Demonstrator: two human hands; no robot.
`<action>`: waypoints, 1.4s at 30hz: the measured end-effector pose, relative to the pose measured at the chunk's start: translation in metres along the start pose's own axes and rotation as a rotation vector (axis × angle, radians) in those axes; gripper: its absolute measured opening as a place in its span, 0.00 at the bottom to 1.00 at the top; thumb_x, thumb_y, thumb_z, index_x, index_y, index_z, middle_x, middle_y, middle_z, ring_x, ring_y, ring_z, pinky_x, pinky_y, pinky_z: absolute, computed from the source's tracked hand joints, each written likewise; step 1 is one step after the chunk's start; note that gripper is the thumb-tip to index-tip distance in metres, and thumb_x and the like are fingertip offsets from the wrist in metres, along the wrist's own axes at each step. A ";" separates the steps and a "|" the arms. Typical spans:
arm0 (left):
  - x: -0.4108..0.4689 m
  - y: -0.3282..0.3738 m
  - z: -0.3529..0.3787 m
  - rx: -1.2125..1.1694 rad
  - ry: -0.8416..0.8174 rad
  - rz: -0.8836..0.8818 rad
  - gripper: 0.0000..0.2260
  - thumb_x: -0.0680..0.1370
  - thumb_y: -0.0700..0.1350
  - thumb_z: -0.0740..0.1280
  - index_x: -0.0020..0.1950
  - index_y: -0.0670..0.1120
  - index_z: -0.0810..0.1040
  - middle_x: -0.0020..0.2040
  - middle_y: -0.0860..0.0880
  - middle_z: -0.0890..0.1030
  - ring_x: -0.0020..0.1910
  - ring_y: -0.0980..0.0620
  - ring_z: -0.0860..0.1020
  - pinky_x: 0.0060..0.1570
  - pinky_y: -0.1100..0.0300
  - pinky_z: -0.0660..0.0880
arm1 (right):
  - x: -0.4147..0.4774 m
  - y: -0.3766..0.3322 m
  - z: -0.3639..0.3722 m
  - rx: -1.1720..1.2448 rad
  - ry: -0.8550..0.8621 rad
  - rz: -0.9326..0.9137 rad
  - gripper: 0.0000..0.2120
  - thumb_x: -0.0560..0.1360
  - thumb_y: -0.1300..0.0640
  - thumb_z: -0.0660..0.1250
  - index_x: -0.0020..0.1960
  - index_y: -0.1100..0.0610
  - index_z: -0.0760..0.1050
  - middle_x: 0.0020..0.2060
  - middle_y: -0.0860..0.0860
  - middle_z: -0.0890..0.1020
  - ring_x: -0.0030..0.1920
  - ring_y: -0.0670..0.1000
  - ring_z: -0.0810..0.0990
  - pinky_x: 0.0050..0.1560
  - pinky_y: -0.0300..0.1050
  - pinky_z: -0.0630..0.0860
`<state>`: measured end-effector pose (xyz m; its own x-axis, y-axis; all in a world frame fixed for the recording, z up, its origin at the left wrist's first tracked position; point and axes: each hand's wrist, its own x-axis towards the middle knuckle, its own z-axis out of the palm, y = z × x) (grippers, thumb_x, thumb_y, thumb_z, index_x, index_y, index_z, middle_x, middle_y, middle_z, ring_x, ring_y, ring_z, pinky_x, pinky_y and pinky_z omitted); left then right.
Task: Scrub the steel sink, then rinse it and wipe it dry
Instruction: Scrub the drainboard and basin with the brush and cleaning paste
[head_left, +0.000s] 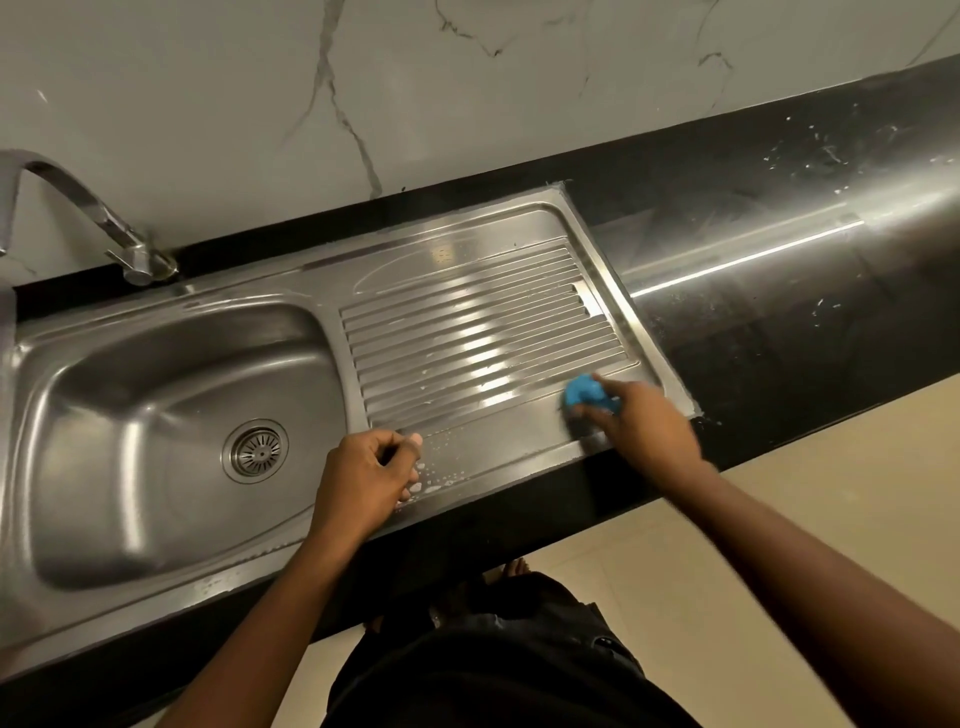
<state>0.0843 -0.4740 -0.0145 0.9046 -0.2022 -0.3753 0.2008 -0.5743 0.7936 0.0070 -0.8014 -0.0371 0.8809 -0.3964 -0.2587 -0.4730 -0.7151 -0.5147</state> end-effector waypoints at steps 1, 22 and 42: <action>-0.001 -0.001 0.000 0.002 0.001 -0.003 0.11 0.83 0.52 0.70 0.44 0.49 0.85 0.36 0.50 0.86 0.31 0.54 0.84 0.34 0.60 0.80 | 0.007 0.012 -0.015 -0.005 0.027 0.041 0.26 0.79 0.41 0.68 0.74 0.50 0.73 0.57 0.52 0.84 0.46 0.45 0.83 0.47 0.46 0.83; -0.002 0.010 0.017 0.027 -0.021 0.010 0.12 0.83 0.53 0.70 0.44 0.50 0.85 0.35 0.51 0.86 0.32 0.52 0.85 0.39 0.49 0.85 | 0.001 0.011 -0.025 -0.083 -0.095 0.021 0.28 0.77 0.38 0.70 0.73 0.46 0.73 0.56 0.49 0.84 0.45 0.42 0.81 0.46 0.43 0.80; 0.001 0.028 0.041 0.075 -0.076 0.025 0.12 0.83 0.54 0.69 0.44 0.51 0.85 0.36 0.53 0.86 0.33 0.54 0.85 0.42 0.48 0.86 | -0.018 -0.054 0.031 0.055 -0.235 0.012 0.25 0.74 0.38 0.74 0.64 0.52 0.80 0.51 0.47 0.84 0.45 0.46 0.83 0.49 0.49 0.83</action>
<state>0.0751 -0.5225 -0.0125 0.8772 -0.2750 -0.3936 0.1475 -0.6258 0.7659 0.0175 -0.7378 -0.0304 0.8584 -0.2554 -0.4450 -0.4876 -0.6758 -0.5527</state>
